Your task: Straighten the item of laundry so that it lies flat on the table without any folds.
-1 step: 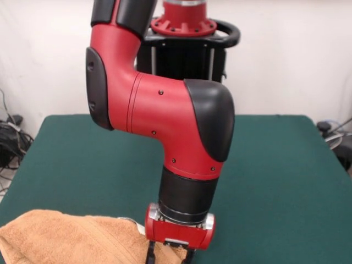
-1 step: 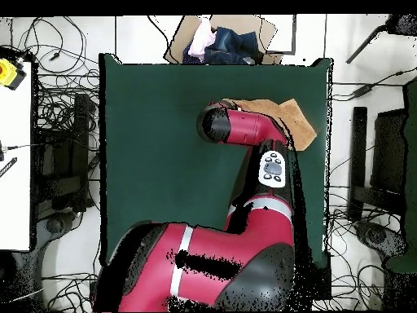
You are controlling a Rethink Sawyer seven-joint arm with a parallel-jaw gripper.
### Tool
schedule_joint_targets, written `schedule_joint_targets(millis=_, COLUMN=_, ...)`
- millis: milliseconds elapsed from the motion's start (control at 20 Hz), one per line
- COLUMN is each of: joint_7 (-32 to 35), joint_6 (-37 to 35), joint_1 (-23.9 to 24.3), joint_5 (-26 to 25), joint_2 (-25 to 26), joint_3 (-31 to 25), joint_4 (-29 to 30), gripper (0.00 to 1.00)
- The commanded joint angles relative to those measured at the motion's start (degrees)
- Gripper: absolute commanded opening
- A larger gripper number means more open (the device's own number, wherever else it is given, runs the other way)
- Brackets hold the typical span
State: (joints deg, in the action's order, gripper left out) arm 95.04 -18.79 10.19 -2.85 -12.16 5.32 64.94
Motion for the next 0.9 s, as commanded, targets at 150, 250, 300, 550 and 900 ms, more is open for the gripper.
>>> schedule_joint_targets(millis=150, joint_7=4.4, joint_6=-7.1, joint_1=0.1, joint_5=0.4, joint_2=0.7, joint_3=-4.5, joint_4=1.2, gripper=1.0)
schedule_joint_targets(millis=250, joint_7=3.6, joint_6=-8.2, joint_1=0.1, joint_5=0.1, joint_2=0.5, joint_3=-4.6, joint_4=1.3, gripper=1.0)
schedule_joint_targets(millis=300, joint_7=3.0, joint_6=-9.6, joint_1=-0.1, joint_5=-0.1, joint_2=0.0, joint_3=-4.5, joint_4=1.5, gripper=1.0)
schedule_joint_targets(millis=550, joint_7=2.7, joint_6=-19.8, joint_1=-2.7, joint_5=-0.7, joint_2=0.4, joint_3=-0.9, joint_4=-0.8, gripper=1.0)
schedule_joint_targets(millis=900, joint_7=4.1, joint_6=-33.4, joint_1=-5.2, joint_5=-2.2, joint_2=0.1, joint_3=4.0, joint_4=-2.7, gripper=1.0)
